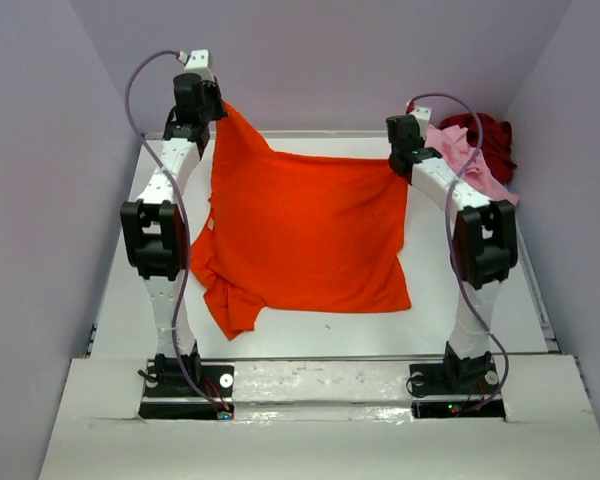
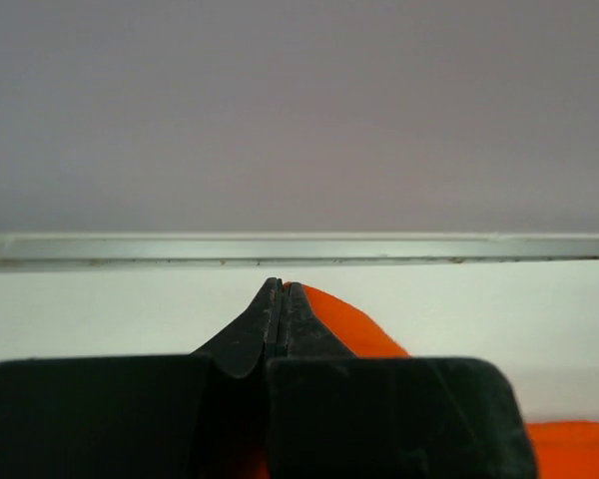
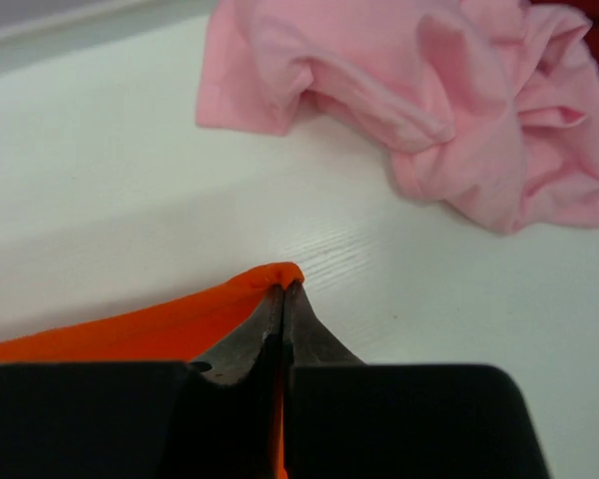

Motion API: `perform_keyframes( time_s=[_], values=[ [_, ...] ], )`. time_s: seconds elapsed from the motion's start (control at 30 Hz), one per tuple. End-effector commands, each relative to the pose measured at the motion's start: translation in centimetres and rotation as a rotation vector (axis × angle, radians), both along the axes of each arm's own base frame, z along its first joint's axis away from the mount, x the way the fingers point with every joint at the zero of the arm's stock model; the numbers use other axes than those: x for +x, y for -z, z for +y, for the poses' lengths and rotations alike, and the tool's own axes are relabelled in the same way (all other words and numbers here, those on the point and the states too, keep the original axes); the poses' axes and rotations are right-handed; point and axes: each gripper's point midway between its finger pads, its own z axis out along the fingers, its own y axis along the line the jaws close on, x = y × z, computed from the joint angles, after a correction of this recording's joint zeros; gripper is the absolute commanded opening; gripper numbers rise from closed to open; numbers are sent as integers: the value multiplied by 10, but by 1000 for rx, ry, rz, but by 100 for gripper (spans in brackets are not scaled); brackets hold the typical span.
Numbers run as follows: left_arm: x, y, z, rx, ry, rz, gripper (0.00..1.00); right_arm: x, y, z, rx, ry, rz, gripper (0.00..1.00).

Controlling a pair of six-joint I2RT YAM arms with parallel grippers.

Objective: Fold and stack the t-shirts
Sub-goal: Flatten the tshirt out, then fold the tshirt

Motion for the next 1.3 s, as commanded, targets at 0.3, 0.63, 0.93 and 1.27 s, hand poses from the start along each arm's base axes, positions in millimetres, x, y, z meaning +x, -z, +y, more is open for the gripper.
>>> perform_keyframes(
  time_s=[0.3,0.63,0.93,1.27],
  values=[
    [62,106,27,46,-57,26,0,77,50,-12,-78,55,-12,0],
    [36,129,20,-4,-24,96,0,54,39,-11,-52,21,-7,0],
    [-9,118,14,-18,-7,151,0,14,33,-13,-4,14,20,0],
    [-60,105,8,-53,21,211,0,-33,28,-4,90,-41,90,0]
  ],
)
